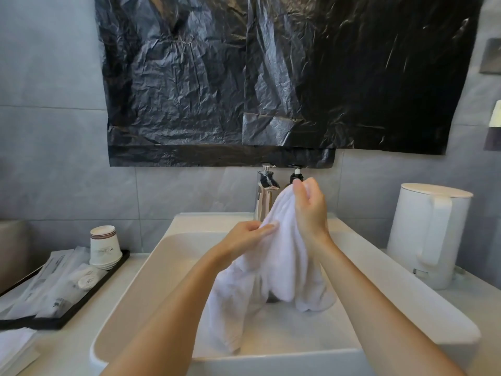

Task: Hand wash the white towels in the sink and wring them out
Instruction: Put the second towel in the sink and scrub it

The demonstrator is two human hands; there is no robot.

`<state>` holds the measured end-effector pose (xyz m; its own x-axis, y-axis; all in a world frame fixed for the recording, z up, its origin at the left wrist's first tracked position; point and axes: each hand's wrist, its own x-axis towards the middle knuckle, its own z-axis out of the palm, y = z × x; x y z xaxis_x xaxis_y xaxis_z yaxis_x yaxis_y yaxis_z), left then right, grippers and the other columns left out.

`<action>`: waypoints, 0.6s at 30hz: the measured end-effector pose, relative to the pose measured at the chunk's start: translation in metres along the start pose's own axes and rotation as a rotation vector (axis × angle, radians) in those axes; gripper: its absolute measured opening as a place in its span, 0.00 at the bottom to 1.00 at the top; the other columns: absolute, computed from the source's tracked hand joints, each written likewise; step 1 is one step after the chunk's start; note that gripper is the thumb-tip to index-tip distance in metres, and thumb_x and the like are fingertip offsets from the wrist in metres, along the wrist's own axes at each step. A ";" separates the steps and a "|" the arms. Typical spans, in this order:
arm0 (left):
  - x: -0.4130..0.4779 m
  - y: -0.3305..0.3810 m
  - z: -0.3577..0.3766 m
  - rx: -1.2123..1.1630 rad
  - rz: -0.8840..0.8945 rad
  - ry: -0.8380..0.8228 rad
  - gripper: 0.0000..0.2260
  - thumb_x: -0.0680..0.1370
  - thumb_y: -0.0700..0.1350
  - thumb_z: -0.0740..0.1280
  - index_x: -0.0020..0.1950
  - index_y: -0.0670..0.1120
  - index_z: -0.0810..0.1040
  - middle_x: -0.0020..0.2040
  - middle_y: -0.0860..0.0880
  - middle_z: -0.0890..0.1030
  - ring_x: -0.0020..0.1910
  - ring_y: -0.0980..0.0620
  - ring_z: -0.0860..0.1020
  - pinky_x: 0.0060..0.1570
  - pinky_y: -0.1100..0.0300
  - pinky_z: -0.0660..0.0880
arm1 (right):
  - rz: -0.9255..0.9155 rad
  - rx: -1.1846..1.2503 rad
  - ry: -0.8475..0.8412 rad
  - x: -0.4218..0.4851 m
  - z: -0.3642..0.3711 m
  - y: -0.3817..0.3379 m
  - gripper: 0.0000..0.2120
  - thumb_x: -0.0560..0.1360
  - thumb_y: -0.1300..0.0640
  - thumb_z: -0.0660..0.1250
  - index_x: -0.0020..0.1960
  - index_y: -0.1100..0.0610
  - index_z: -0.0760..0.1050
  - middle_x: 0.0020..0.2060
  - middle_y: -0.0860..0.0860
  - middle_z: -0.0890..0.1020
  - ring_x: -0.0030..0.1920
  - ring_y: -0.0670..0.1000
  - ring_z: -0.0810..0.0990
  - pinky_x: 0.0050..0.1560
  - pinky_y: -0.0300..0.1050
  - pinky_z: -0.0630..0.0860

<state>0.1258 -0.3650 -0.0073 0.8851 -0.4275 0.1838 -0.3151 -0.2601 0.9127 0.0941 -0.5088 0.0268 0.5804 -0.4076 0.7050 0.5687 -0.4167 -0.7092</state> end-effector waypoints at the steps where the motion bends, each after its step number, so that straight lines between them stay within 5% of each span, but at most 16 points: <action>1: -0.001 -0.003 0.002 0.026 -0.033 -0.040 0.23 0.72 0.67 0.65 0.47 0.47 0.76 0.45 0.51 0.76 0.45 0.52 0.74 0.47 0.57 0.68 | -0.002 0.047 0.076 0.003 -0.004 -0.003 0.17 0.82 0.56 0.58 0.36 0.53 0.59 0.30 0.45 0.62 0.29 0.41 0.62 0.33 0.39 0.61; 5: -0.008 -0.011 0.006 0.106 -0.147 -0.129 0.22 0.79 0.63 0.60 0.63 0.50 0.77 0.56 0.52 0.79 0.54 0.53 0.78 0.50 0.62 0.72 | -0.035 0.076 0.237 0.009 -0.015 -0.003 0.16 0.82 0.53 0.58 0.36 0.53 0.62 0.30 0.46 0.65 0.31 0.41 0.64 0.34 0.36 0.63; 8: -0.005 -0.009 -0.001 0.036 -0.081 0.066 0.14 0.79 0.58 0.63 0.52 0.49 0.79 0.49 0.50 0.81 0.45 0.52 0.78 0.44 0.60 0.73 | 0.008 0.022 0.284 0.009 -0.015 0.001 0.18 0.82 0.52 0.59 0.35 0.53 0.61 0.29 0.46 0.65 0.29 0.42 0.64 0.32 0.36 0.62; 11: -0.001 0.003 -0.010 -0.372 -0.104 0.368 0.06 0.80 0.48 0.63 0.46 0.48 0.78 0.49 0.46 0.81 0.44 0.50 0.77 0.46 0.57 0.72 | 0.072 -0.020 0.316 0.005 -0.013 0.001 0.21 0.79 0.53 0.62 0.31 0.54 0.58 0.27 0.47 0.63 0.28 0.44 0.62 0.31 0.42 0.59; 15: -0.009 0.026 -0.012 -0.815 -0.154 0.394 0.14 0.78 0.50 0.58 0.37 0.44 0.72 0.31 0.48 0.73 0.32 0.51 0.71 0.32 0.61 0.68 | -0.015 -0.020 0.083 -0.017 0.011 -0.010 0.23 0.79 0.56 0.63 0.29 0.53 0.57 0.24 0.45 0.62 0.27 0.44 0.61 0.30 0.41 0.58; 18: -0.011 0.025 0.006 -0.657 -0.089 0.294 0.22 0.81 0.54 0.54 0.32 0.46 0.73 0.27 0.49 0.74 0.27 0.53 0.74 0.26 0.65 0.69 | -0.139 -0.118 -0.119 -0.040 0.032 -0.007 0.21 0.78 0.52 0.63 0.30 0.56 0.61 0.24 0.48 0.64 0.28 0.46 0.62 0.31 0.47 0.59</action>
<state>0.1064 -0.3717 0.0117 0.9824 -0.1544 0.1046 -0.0485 0.3304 0.9426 0.0854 -0.4629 0.0033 0.5698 -0.2442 0.7847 0.5796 -0.5575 -0.5944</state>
